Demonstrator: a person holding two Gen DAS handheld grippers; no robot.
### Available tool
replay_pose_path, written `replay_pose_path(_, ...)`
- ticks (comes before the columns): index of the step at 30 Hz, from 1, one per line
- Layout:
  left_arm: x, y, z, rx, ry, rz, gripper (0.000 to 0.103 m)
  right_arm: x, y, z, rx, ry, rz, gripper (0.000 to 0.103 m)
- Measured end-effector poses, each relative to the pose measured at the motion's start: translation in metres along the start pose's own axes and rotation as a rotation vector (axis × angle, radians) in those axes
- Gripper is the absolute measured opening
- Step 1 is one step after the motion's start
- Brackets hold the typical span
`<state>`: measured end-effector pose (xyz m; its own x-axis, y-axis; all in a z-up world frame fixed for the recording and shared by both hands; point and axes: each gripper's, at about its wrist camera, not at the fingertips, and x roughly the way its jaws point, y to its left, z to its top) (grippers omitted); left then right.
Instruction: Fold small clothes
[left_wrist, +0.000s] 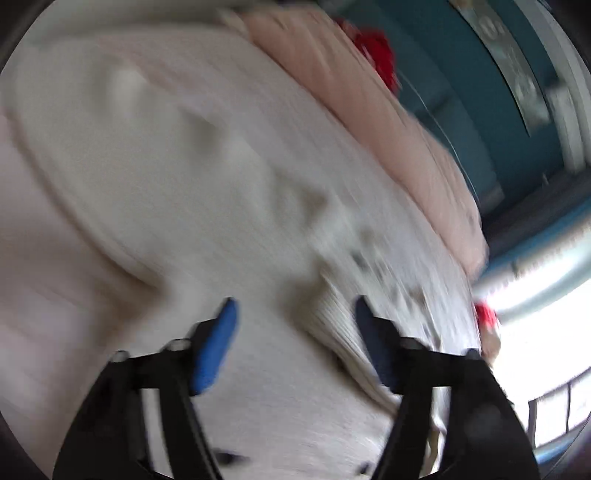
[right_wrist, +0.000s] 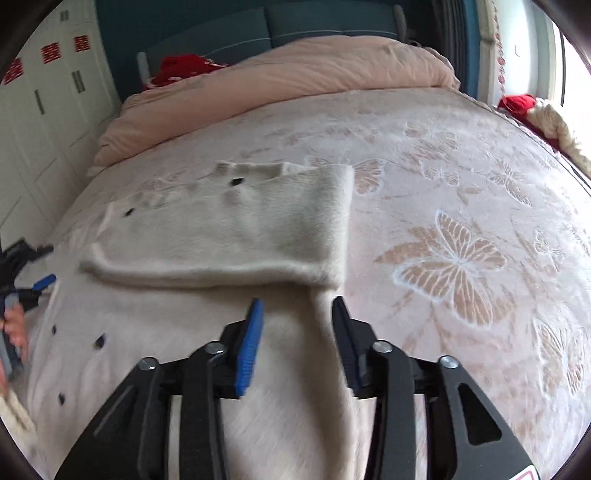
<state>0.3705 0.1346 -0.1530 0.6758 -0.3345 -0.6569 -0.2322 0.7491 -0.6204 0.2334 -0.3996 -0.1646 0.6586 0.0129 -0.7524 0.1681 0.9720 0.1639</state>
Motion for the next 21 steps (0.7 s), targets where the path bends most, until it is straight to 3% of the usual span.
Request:
replay_pose_path(3, -0.034, 0.056, 0.053, -0.048, -0.109, 0.155, 0.077, -0.021, 0.029, -0.026, -0.027, 0.02, 0.056, 0.049)
replay_pose_path(6, -0.049, 0.12, 0.11, -0.086, -0.173, 0.359, 0.078, -0.031, 0.063, -0.058, -0.08, 0.066, 0.079, 0.052)
replay_pose_path(8, -0.054, 0.157, 0.138, -0.154, -0.197, 0.436, 0.078, -0.031, 0.087, -0.077, -0.111, 0.113, 0.104, 0.053)
replay_pose_path(11, -0.057, 0.205, 0.168, -0.299, -0.224, 0.455, 0.077, -0.025, 0.118, -0.101, -0.152, 0.175, 0.143, 0.054)
replay_pose_path(14, -0.052, 0.217, 0.186, -0.295, -0.244, 0.467, 0.074, -0.019, 0.138, -0.115, -0.198, 0.186, 0.12, 0.068)
replay_pose_path(15, -0.047, 0.215, 0.19, -0.267, -0.235, 0.466, 0.058, -0.018, 0.144, -0.119, -0.217, 0.181, 0.105, 0.069)
replay_pose_path(16, -0.041, 0.213, 0.19, -0.242, -0.207, 0.451, 0.031, -0.017, 0.147, -0.12, -0.228, 0.18, 0.094, 0.072)
replay_pose_path(17, -0.039, 0.213, 0.193, -0.235, -0.187, 0.44, 0.014, -0.016, 0.148, -0.121, -0.231, 0.18, 0.09, 0.074)
replay_pose_path(19, -0.043, 0.21, 0.201, -0.229, -0.179, 0.396, 0.01, -0.014, 0.149, -0.123, -0.228, 0.181, 0.092, 0.076)
replay_pose_path(21, -0.057, 0.183, 0.203, -0.157, -0.243, 0.37, 0.009, -0.012, 0.149, -0.124, -0.222, 0.181, 0.096, 0.078)
